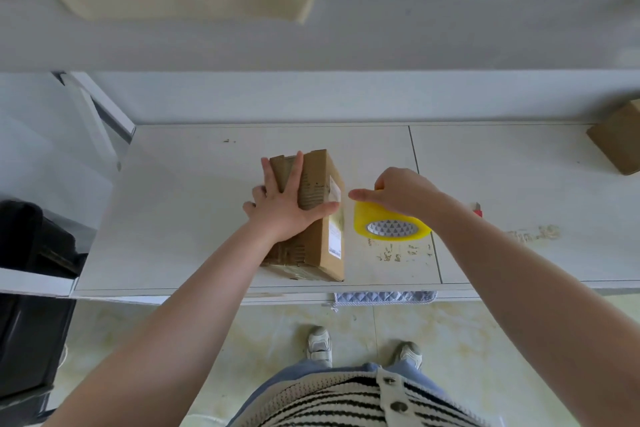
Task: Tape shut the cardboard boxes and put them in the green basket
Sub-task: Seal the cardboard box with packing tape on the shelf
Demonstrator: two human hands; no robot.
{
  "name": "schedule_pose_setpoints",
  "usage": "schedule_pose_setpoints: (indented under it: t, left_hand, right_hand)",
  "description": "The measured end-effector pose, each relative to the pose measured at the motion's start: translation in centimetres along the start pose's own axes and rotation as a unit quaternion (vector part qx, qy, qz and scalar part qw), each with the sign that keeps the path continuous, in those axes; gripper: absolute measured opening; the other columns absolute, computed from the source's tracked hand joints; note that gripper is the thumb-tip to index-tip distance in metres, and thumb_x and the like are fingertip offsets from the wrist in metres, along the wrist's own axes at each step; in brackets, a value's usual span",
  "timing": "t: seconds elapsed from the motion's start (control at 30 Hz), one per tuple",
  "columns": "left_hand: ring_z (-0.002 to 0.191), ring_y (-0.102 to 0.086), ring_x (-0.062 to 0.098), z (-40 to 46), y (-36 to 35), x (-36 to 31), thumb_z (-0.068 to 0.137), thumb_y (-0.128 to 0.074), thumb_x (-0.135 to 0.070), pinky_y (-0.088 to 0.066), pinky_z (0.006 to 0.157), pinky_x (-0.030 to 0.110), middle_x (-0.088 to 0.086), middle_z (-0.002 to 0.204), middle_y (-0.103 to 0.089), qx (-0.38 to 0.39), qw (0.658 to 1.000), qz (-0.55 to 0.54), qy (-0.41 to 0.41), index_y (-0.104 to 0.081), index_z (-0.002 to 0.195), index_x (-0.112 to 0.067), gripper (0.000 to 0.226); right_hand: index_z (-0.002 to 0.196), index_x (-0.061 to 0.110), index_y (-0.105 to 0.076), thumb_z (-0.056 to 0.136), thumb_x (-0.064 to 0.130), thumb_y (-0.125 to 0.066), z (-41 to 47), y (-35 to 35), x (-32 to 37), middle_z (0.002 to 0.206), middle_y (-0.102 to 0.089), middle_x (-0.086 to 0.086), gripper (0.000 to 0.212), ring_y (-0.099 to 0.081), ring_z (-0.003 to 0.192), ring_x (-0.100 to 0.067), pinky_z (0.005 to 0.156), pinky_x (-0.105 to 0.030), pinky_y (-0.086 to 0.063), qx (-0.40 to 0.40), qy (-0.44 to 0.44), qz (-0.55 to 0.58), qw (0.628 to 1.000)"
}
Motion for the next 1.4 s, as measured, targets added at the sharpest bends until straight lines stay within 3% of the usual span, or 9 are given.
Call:
schedule_pose_setpoints:
  t: [0.2,0.37,0.53,0.6,0.67,0.77,0.97,1.23,1.4]
  left_hand:
    - [0.144,-0.007,0.043,-0.6,-0.7,0.0,0.064,-0.057,-0.079,-0.022,0.111,0.053,-0.01,0.159,0.026,0.002,0.974,-0.225,0.002,0.015,0.132,-0.074,0.099]
    - [0.15,-0.01,0.02,-0.7,-2.7,-1.0,0.068,-0.064,-0.064,-0.022,0.117,0.045,-0.008,0.162,0.013,0.048,0.906,-0.42,-0.029,0.005,0.143,-0.063,0.102]
    - [0.144,-0.027,0.017,-0.2,-3.0,-0.5,0.068,-0.07,-0.04,-0.026,0.111,0.036,0.0,0.165,-0.007,0.13,0.834,-0.536,-0.016,-0.003,0.149,-0.056,0.106]
    - [0.145,-0.024,0.015,0.2,-3.0,0.3,0.068,-0.07,-0.045,-0.022,0.105,0.031,-0.001,0.165,0.0,0.127,0.832,-0.54,0.01,-0.001,0.152,-0.049,0.109]
    - [0.149,-0.016,0.017,0.2,-3.5,1.0,0.073,-0.069,-0.063,-0.019,0.115,0.036,-0.001,0.165,0.003,0.111,0.844,-0.524,0.029,0.004,0.153,-0.044,0.11]
    - [0.146,-0.025,0.019,0.1,-4.4,2.5,0.089,-0.047,-0.063,-0.025,0.111,0.033,-0.002,0.163,-0.016,0.06,0.857,-0.511,0.039,0.002,0.155,-0.036,0.087]
    - [0.127,-0.05,0.016,-0.2,-4.7,4.2,0.101,-0.039,-0.046,-0.032,0.099,0.029,-0.007,0.122,-0.063,0.021,0.876,-0.481,0.003,-0.052,0.137,-0.019,0.046]
    - [0.099,-0.058,-0.014,-0.4,-4.7,4.0,0.103,-0.04,-0.038,-0.036,0.087,0.014,-0.021,0.109,-0.066,0.011,0.879,-0.477,-0.013,-0.056,0.124,-0.025,0.029]
    - [0.09,-0.057,-0.022,-0.2,-4.7,4.0,0.104,-0.039,-0.037,-0.035,0.082,0.009,-0.026,0.105,-0.065,0.006,0.888,-0.46,-0.016,-0.056,0.12,-0.028,0.025]
  right_hand:
    - [0.053,0.015,-0.042,0.078,0.078,-0.05,-0.4,2.8,1.5,0.047,-0.04,0.004,0.069,-0.041,0.045,-0.015,0.05,-0.027,-0.032,-0.003,0.056,-0.013,0.998]
    - [0.059,0.013,-0.053,0.085,0.062,-0.057,-0.9,4.6,1.5,0.054,-0.044,0.0,0.055,-0.04,0.051,-0.017,0.052,-0.027,-0.03,0.035,0.087,0.016,0.995]
    - [0.061,0.014,-0.05,0.084,0.065,-0.056,-1.3,5.1,4.4,0.056,-0.048,0.003,0.057,-0.046,0.052,-0.015,0.052,-0.026,-0.03,-0.021,0.079,-0.03,0.996]
    - [0.065,0.017,-0.05,0.084,0.067,-0.055,-1.4,5.1,6.1,0.061,-0.052,0.005,0.053,-0.048,0.056,-0.011,0.051,-0.026,-0.028,-0.043,0.079,-0.062,0.994]
    - [0.065,0.02,-0.049,0.083,0.07,-0.055,-1.3,4.9,7.5,0.063,-0.053,0.006,0.053,-0.047,0.058,-0.009,0.05,-0.026,-0.027,-0.05,0.08,-0.085,0.992]
    - [0.062,0.019,-0.048,0.079,0.078,-0.051,-1.3,4.5,8.8,0.059,-0.052,0.006,0.061,-0.048,0.055,-0.01,0.05,-0.027,-0.028,-0.032,0.096,-0.07,0.992]
    - [0.065,0.023,-0.05,0.075,0.08,-0.053,-1.4,3.8,10.6,0.064,-0.052,0.007,0.058,-0.048,0.059,-0.008,0.05,-0.027,-0.028,-0.036,0.122,-0.009,0.992]
    - [0.066,0.021,-0.047,0.077,0.08,-0.052,-1.1,4.4,7.0,0.065,-0.055,0.005,0.059,-0.05,0.058,-0.01,0.049,-0.024,-0.028,-0.027,0.074,-0.168,0.983]
    - [0.071,0.019,-0.055,0.068,0.086,-0.053,0.0,3.2,4.2,0.067,-0.06,0.004,0.067,-0.055,0.059,-0.011,0.049,-0.024,-0.033,-0.005,0.022,-0.145,0.989]
Point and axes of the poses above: each hand's wrist, its own z-axis towards the middle knuckle, its own y-axis out of the back of the hand, x = y × z, the point moved 9 cm from there along z, towards the middle knuckle
